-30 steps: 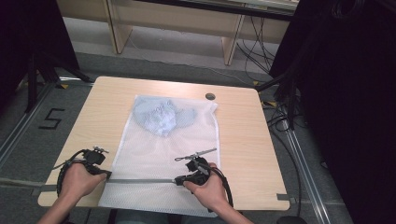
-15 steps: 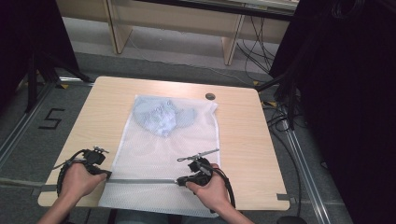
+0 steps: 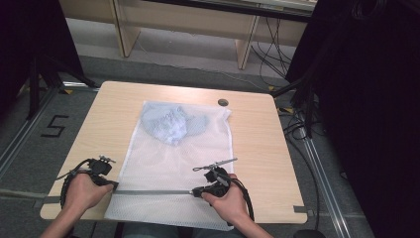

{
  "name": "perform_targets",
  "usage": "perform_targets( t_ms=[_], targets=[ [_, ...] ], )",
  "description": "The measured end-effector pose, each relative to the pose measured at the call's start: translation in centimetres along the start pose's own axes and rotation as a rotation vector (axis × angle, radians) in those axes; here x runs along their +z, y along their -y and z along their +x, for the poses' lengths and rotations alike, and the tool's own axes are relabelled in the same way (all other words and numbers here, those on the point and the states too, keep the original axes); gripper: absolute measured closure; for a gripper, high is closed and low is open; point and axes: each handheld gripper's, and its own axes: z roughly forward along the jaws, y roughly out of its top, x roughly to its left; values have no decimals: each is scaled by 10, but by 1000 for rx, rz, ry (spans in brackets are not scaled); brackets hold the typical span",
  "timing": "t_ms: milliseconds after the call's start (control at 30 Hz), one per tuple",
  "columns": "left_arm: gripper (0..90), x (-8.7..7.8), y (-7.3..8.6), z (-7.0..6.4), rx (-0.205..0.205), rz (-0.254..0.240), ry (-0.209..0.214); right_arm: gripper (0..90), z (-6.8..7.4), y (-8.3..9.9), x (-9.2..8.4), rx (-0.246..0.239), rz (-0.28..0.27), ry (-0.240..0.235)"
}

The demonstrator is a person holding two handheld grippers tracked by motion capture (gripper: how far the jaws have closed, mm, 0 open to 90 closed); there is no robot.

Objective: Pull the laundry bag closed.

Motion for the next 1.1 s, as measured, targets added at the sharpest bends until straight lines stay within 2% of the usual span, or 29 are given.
perform_targets(
  t_ms=[33, 100, 133, 167, 200, 267, 367, 400, 467, 567, 667, 733, 800, 833, 900, 933, 1000, 1033, 1067, 1100],
  targets=[
    [900, 0, 0, 0, 0, -1, 0, 871, -1, 0, 0, 7, 6, 30],
    [900, 0, 0, 0, 1, 0, 0, 871, -2, 1, -1, -12, -12, -5],
    [900, 0, 0, 0, 0, 0, 0, 871, -2, 1, -1, -13, -12, -6],
    [900, 0, 0, 0, 0, 0, -1, 871, 1, 2, -3, 48, 9, -9],
    [900, 0, 0, 0, -1, -1, 0, 871, -2, 2, -3, 17, 2, 18],
    [900, 0, 0, 0, 1, 0, -1, 871, -5, 3, -3, -8, -14, 0],
    [900, 0, 0, 0, 1, 0, -1, 871, -5, 3, -5, 16, 2, 20],
    [900, 0, 0, 0, 0, 0, -1, 871, -6, 4, -5, 9, -2, 2],
    [900, 0, 0, 0, 0, 0, -1, 871, -6, 5, -5, 12, -2, 21],
    [900, 0, 0, 0, 0, 0, -1, 871, -8, 6, -7, 18, -5, 5],
    [900, 0, 0, 0, 1, 3, -1, 871, -10, 6, -7, 11, -2, 23],
    [900, 0, 0, 0, 0, 0, -1, 871, -9, 7, -8, 25, -3, 7],
    [900, 0, 0, 0, 0, 0, -1, 871, -11, 7, -8, 5, -10, 10],
    [900, 0, 0, 0, 1, 2, -1, 870, -9, 7, -8, 33, 0, 9],
    [900, 0, 0, 0, 1, 4, -2, 871, -10, 7, -9, 32, 0, 6],
    [900, 0, 0, 0, 1, 4, -2, 871, -12, 8, -9, 7, -15, 16],
    [900, 0, 0, 0, -1, 0, 0, 870, -12, 8, -11, 31, -1, 12],
    [900, 0, 0, 0, -1, 0, -2, 870, -14, 8, -11, 26, -4, 31],
    [900, 0, 0, -1, -2, 1, -2, 871, -12, 9, -12, 39, -2, 14],
    [900, 0, 0, -1, -2, 0, -3, 871, -13, 9, -12, 32, -5, 16]
  ],
)
